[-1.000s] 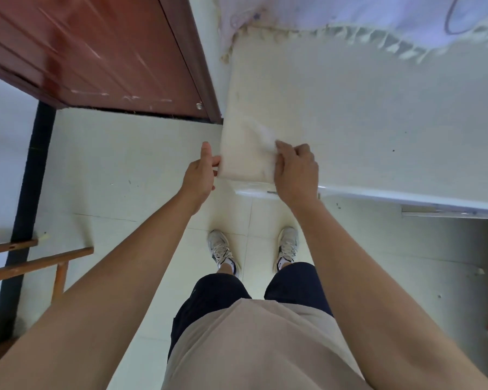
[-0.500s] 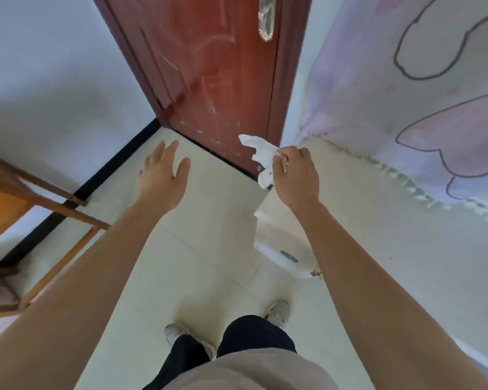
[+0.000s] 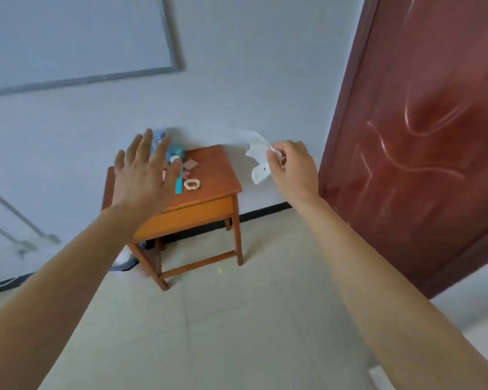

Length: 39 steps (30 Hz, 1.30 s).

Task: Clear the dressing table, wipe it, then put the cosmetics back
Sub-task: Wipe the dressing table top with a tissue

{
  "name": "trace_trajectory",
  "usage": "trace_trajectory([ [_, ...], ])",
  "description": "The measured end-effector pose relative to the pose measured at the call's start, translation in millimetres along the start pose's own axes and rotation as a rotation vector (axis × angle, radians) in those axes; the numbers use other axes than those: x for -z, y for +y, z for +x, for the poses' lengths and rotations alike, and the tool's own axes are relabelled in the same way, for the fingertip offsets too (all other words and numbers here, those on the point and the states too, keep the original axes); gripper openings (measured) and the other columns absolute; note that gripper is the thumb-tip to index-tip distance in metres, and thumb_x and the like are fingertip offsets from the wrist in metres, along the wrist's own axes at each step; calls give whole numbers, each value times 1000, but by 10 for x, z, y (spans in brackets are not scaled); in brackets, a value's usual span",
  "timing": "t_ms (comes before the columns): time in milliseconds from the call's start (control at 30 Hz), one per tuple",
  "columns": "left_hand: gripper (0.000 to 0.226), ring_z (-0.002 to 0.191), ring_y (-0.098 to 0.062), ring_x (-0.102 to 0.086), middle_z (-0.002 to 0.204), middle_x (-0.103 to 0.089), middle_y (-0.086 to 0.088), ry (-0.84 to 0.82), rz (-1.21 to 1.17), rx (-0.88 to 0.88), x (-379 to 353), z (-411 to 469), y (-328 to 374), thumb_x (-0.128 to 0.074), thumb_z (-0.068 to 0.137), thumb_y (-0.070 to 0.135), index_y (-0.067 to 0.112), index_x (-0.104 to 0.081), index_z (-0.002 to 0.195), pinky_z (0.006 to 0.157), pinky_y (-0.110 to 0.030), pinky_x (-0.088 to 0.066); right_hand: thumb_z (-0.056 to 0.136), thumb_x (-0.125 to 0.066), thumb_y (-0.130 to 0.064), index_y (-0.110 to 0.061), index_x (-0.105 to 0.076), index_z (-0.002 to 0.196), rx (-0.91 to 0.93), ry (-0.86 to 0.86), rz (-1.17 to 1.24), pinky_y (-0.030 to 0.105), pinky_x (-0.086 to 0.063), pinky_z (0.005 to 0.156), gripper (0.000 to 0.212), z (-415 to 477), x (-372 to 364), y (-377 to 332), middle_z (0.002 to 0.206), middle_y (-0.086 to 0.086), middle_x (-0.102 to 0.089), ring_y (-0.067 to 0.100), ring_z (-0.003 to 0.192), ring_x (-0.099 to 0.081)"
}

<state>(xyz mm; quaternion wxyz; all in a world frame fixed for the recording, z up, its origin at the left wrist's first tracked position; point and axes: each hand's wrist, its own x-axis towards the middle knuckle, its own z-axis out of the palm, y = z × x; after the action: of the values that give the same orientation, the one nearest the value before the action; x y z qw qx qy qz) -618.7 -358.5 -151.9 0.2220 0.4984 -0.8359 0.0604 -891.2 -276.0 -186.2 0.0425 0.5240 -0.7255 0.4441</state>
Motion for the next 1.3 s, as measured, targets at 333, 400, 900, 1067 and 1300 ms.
trace_trajectory([
  [333, 62, 147, -33, -17, 160, -18, -14, -23, 154, 348, 220, -159, -2537, -27, 99, 52, 19, -25, 152, 117, -54, -16, 97, -52, -39, -21, -62, 109, 312, -240, 102, 23, -44, 64, 24, 398, -2357, -1785, 107, -6, -60, 9, 90, -57],
  [400, 63, 147, -32, -16, 161, -16, -13, -66, 173, 387, 69, -34, -2892, -27, 99, 52, 19, -22, 153, 118, -53, -16, 97, -53, -40, -22, -61, 108, 290, -285, 129, 28, -48, 65, 23, 539, -2836, -1907, 106, -5, -60, 12, 92, -59],
  [900, 65, 149, -27, -11, 163, -7, -9, -221, 258, 369, -730, 1944, -5194, -25, 99, 53, 19, -15, 154, 119, -49, -14, 96, -56, -36, -20, -68, 111, 97, -452, 326, 15, -41, 70, 25, 2096, -5616, -2886, 102, -9, -55, 7, 90, -58],
  [1067, 64, 149, -27, -9, 163, -6, -9, -281, 203, 323, -1119, 2232, -5947, -25, 100, 52, 19, -15, 154, 119, -50, -13, 95, -57, -36, -26, -70, 105, 92, -500, 270, 22, -47, 75, 19, 2185, -6288, -3101, 102, -8, -57, 4, 81, -56],
  [1300, 63, 148, -28, -14, 162, -9, -10, -388, 136, 90, -1558, 2781, -7008, -26, 101, 50, 18, -18, 154, 118, -50, -18, 95, -58, -34, -27, -68, 103, -133, -368, 202, 23, -47, 78, 15, 2177, -7019, -3445, 99, -10, -56, 4, 83, -58],
])
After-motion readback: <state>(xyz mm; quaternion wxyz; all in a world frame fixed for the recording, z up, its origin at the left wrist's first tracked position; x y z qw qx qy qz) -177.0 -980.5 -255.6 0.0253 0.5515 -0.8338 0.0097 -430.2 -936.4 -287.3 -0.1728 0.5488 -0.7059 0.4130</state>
